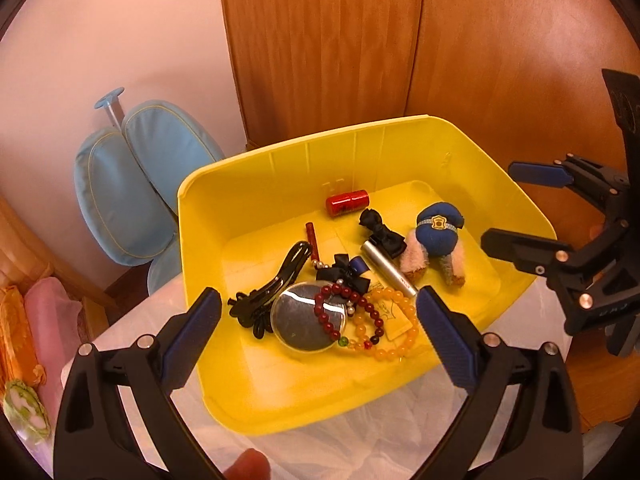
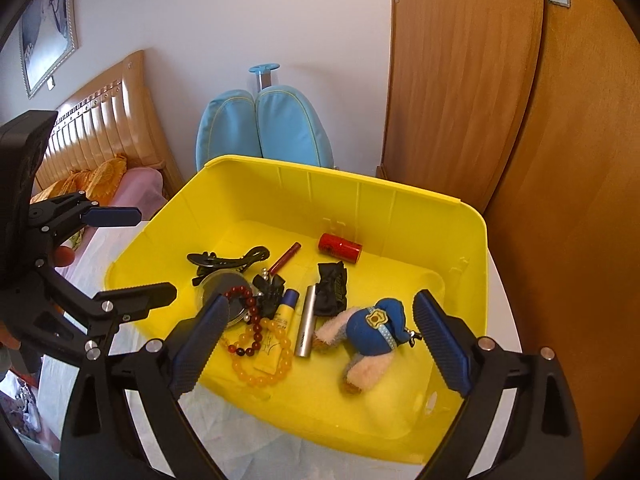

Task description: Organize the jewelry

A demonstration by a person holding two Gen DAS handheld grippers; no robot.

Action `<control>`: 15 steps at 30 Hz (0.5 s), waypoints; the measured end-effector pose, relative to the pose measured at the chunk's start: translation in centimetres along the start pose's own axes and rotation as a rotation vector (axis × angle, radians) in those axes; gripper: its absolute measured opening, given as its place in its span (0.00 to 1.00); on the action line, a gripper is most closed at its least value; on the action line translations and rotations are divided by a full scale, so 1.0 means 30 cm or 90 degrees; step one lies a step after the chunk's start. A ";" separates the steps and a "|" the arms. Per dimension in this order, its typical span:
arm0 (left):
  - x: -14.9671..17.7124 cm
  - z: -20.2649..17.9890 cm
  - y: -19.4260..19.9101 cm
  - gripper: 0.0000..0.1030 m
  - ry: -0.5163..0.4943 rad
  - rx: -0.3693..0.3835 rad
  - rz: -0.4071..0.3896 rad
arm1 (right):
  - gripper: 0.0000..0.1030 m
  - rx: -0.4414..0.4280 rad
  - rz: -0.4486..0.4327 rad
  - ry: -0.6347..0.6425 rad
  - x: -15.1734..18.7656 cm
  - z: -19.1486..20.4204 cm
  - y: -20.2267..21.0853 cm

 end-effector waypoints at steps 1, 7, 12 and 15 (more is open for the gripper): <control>0.019 0.008 0.006 0.92 0.002 0.002 0.005 | 0.92 -0.007 0.003 0.001 0.018 0.006 0.011; 0.097 -0.008 0.021 0.92 -0.003 -0.013 0.011 | 0.92 -0.022 0.020 0.028 0.113 0.063 0.062; 0.104 -0.025 0.060 0.92 0.011 0.007 0.010 | 0.92 -0.034 0.006 0.031 0.141 0.081 0.120; 0.086 -0.040 0.076 0.92 -0.011 -0.019 0.008 | 0.92 -0.028 -0.001 0.035 0.142 0.078 0.146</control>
Point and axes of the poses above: each gripper's, at about its wrist camera, not at the fingertips, and y roughly against the way its jaws point, z to its left, x to its underside, the point moved 7 cm from there along -y, roughly the way its jaws point, and after that the axes turned 13 degrees about z, right-handed, at the moved point
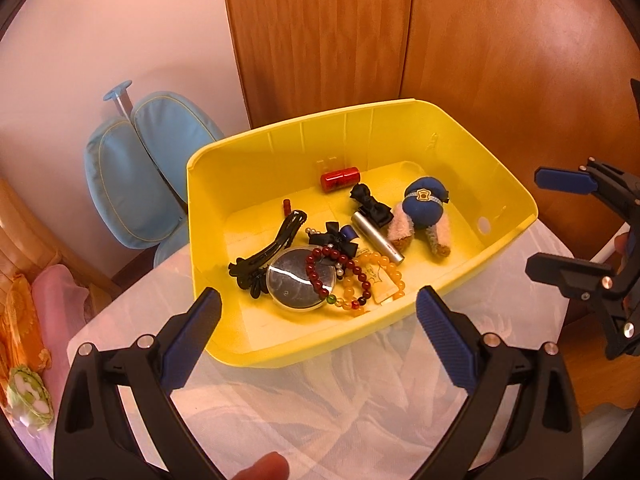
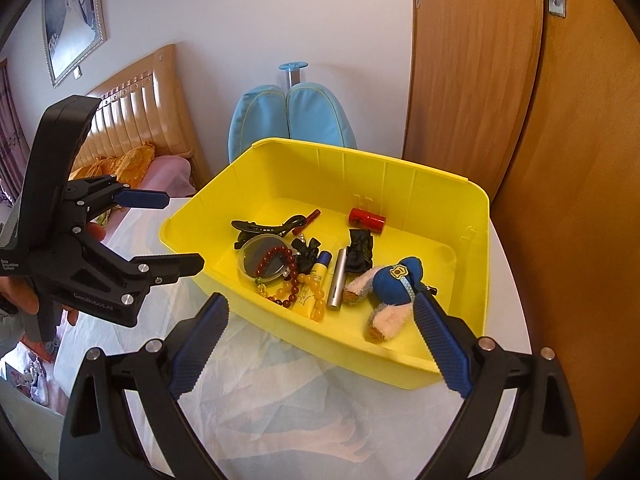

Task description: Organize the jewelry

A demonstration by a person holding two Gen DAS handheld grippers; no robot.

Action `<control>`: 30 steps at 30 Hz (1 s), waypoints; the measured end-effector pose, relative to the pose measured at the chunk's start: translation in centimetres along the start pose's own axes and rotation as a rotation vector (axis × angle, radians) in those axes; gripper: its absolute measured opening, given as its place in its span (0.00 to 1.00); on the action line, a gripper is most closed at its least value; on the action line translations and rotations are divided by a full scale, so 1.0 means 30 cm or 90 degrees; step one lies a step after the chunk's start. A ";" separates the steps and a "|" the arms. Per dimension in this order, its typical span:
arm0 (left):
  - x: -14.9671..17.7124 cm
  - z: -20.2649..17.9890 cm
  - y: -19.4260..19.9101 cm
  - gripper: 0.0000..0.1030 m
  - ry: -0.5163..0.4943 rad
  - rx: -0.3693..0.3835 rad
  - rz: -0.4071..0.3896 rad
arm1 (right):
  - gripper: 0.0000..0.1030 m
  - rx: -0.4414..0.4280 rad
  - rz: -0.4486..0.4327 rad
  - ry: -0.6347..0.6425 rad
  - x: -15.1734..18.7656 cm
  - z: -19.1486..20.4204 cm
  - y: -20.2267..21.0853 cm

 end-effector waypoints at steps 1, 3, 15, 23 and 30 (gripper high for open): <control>-0.011 -0.007 0.006 0.92 -0.007 0.001 -0.003 | 0.92 0.001 -0.002 -0.001 -0.002 -0.007 0.006; -0.034 -0.013 0.013 0.92 -0.013 -0.007 -0.004 | 0.92 0.005 -0.011 -0.005 -0.014 -0.021 0.018; -0.136 -0.026 -0.052 0.92 -0.041 -0.043 0.019 | 0.92 0.029 0.049 -0.073 -0.069 -0.131 -0.077; -0.129 -0.051 -0.076 0.92 -0.066 -0.049 0.033 | 0.92 0.021 0.055 -0.072 -0.065 -0.128 -0.086; -0.132 -0.046 -0.081 0.92 -0.063 -0.050 0.034 | 0.92 0.021 0.058 -0.073 -0.063 -0.130 -0.091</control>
Point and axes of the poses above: each gripper's, at about its wrist camera, not at the fingertips, and y roughly against the way its jaws point, z to its left, x to its underside, the point moved 7 cm from there along -y, roughly the way its jaws point, and after that the axes turned 13 degrees about z, right-handed, at the moved point
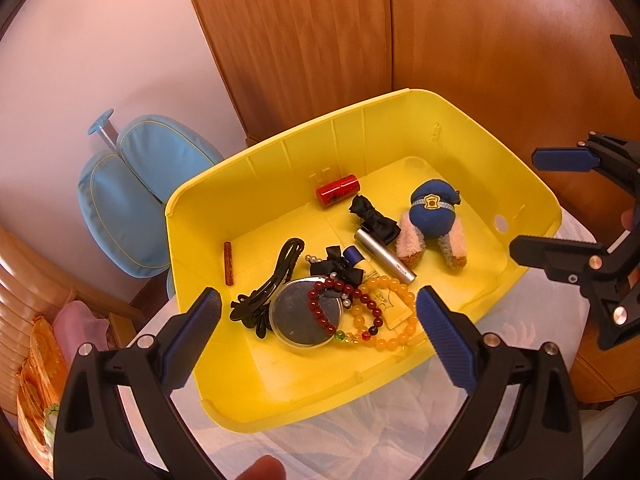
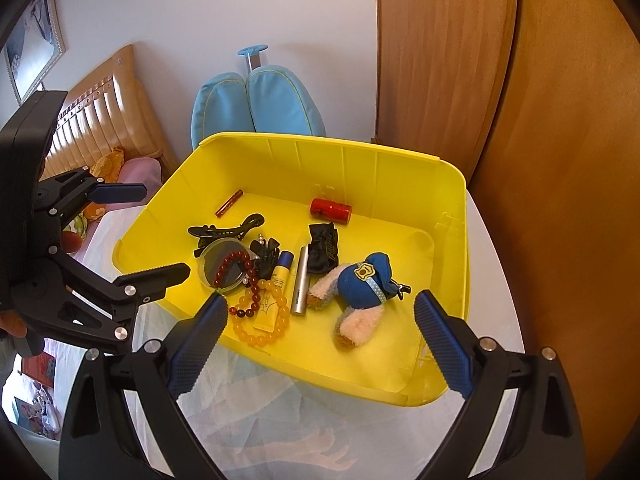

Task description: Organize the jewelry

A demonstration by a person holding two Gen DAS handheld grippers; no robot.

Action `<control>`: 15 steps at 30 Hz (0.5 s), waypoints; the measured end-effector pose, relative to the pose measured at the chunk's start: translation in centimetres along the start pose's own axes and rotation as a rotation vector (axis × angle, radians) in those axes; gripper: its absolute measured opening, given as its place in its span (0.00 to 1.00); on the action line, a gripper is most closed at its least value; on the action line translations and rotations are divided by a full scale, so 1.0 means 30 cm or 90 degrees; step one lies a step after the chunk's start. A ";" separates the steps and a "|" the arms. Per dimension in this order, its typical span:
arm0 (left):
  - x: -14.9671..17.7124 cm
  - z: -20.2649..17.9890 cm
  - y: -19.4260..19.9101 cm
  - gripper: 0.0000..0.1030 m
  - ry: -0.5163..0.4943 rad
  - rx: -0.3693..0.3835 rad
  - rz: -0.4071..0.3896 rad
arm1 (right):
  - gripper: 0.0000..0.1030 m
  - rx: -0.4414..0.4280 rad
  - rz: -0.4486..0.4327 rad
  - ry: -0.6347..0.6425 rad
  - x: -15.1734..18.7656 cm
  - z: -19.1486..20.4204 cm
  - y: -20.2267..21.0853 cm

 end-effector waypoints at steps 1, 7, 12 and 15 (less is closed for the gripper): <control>0.000 0.001 -0.001 0.92 0.001 0.000 0.000 | 0.92 0.000 0.000 0.001 0.000 0.000 -0.001; 0.001 0.003 0.000 0.92 0.001 0.000 0.000 | 0.92 0.002 0.001 0.000 -0.006 -0.003 -0.005; 0.003 0.004 0.000 0.92 -0.001 0.000 0.000 | 0.92 0.002 0.000 0.001 -0.007 -0.002 -0.006; 0.001 0.006 -0.001 0.92 0.000 0.001 0.000 | 0.92 0.001 0.000 0.000 -0.009 -0.004 -0.008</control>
Point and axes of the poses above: each gripper's, at about its wrist camera, not at the fingertips, and y roughly against the way its jaws point, z to its left, x to its underside, the point moved 7 cm from there along -y, roughly the way its jaws point, and after that the axes turned 13 degrees about z, right-handed, at the moved point
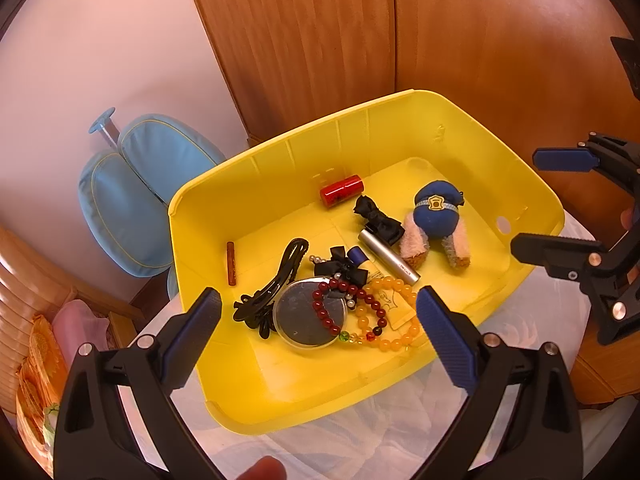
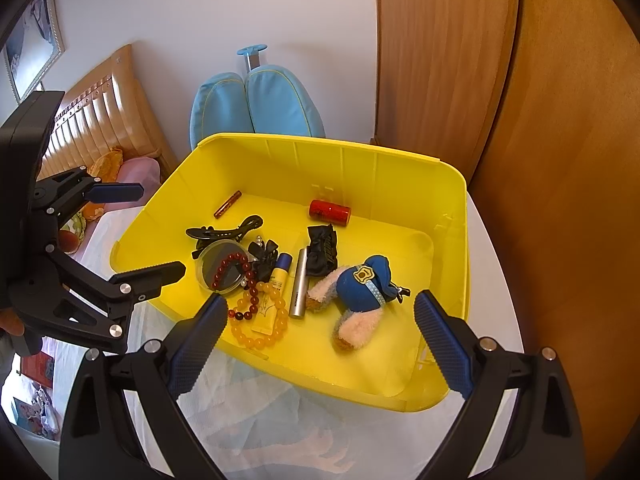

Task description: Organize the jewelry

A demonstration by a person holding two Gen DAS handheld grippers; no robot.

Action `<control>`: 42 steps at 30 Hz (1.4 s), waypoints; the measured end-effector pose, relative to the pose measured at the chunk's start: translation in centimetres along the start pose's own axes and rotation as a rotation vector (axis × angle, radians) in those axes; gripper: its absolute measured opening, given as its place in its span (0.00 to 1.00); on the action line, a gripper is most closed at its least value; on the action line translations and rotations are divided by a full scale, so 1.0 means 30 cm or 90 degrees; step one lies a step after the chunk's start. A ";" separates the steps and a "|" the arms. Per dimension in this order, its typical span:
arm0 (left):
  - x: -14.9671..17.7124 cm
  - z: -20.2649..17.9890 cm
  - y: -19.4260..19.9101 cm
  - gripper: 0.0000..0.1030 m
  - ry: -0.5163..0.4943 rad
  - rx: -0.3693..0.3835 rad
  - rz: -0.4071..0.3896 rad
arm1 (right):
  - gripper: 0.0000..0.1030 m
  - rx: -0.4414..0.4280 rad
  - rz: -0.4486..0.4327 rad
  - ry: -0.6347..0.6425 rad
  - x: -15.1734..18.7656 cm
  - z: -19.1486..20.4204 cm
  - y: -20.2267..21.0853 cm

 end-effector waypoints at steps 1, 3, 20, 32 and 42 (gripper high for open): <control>0.000 0.000 0.000 0.92 0.000 -0.001 0.000 | 0.92 0.000 0.001 -0.001 -0.001 -0.001 -0.002; -0.001 0.001 -0.001 0.92 0.002 -0.001 0.000 | 0.92 0.001 0.001 0.002 -0.002 0.000 -0.001; -0.003 0.001 -0.012 0.92 0.001 0.009 -0.002 | 0.92 0.005 -0.004 -0.005 -0.007 -0.003 -0.008; -0.006 0.023 -0.028 0.92 0.044 0.016 -0.006 | 0.92 0.005 -0.004 -0.011 -0.007 -0.005 -0.014; -0.002 0.017 -0.028 0.92 0.029 0.006 -0.010 | 0.92 0.005 -0.002 -0.012 -0.002 -0.003 -0.019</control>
Point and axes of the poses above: each gripper's, at about its wrist camera, not at the fingertips, and y roughly against the way its jaws point, z to its left, x to its underside, the point moved 7 cm from there along -y, roughly the way its jaws point, and after that the axes turned 13 degrees about z, right-handed, at the moved point
